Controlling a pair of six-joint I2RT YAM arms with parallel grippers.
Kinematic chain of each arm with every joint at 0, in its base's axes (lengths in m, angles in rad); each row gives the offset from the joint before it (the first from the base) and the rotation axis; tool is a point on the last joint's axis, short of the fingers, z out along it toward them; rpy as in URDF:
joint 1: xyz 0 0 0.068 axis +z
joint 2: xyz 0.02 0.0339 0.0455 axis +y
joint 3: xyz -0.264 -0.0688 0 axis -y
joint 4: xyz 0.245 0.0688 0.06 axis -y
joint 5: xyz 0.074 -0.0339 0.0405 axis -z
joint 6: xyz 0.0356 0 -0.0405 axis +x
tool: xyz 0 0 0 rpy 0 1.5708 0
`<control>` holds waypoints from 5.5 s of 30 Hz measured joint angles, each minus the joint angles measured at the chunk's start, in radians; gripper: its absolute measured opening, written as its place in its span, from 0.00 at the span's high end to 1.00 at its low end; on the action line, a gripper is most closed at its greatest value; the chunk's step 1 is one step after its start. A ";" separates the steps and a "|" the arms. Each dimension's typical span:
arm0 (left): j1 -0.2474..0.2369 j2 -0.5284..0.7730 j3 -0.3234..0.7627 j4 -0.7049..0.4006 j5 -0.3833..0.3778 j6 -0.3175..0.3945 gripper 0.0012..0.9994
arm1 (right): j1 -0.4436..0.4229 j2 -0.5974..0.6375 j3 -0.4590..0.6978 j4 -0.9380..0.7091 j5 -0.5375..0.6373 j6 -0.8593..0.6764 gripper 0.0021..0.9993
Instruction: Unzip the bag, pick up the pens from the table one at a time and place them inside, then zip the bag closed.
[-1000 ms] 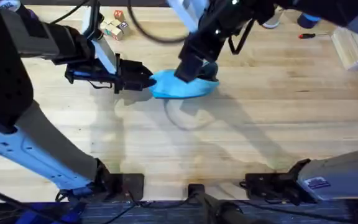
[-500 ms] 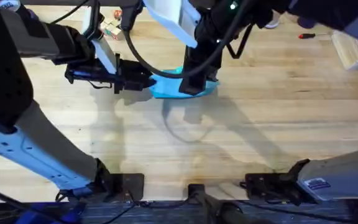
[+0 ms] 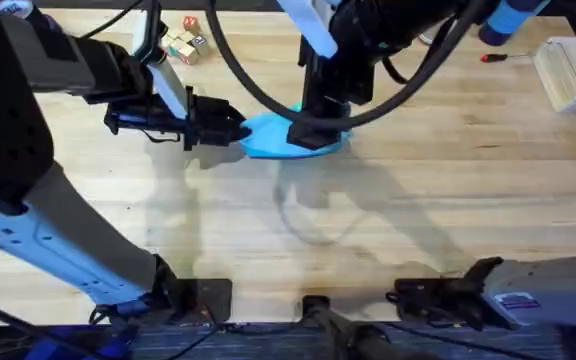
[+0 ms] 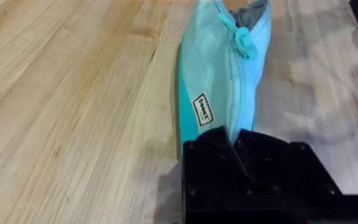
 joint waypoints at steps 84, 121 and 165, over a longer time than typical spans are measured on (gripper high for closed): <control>0.000 0.000 0.000 0.001 0.000 0.000 0.96 | -0.092 0.338 0.000 0.129 -0.078 -0.123 0.14; -0.001 0.000 0.000 0.005 0.006 0.000 0.96 | -0.189 0.339 0.035 0.008 -0.078 -0.135 0.97; -0.017 0.000 0.000 0.031 0.046 0.000 0.96 | -0.686 0.343 -0.261 0.254 -0.305 -0.040 0.97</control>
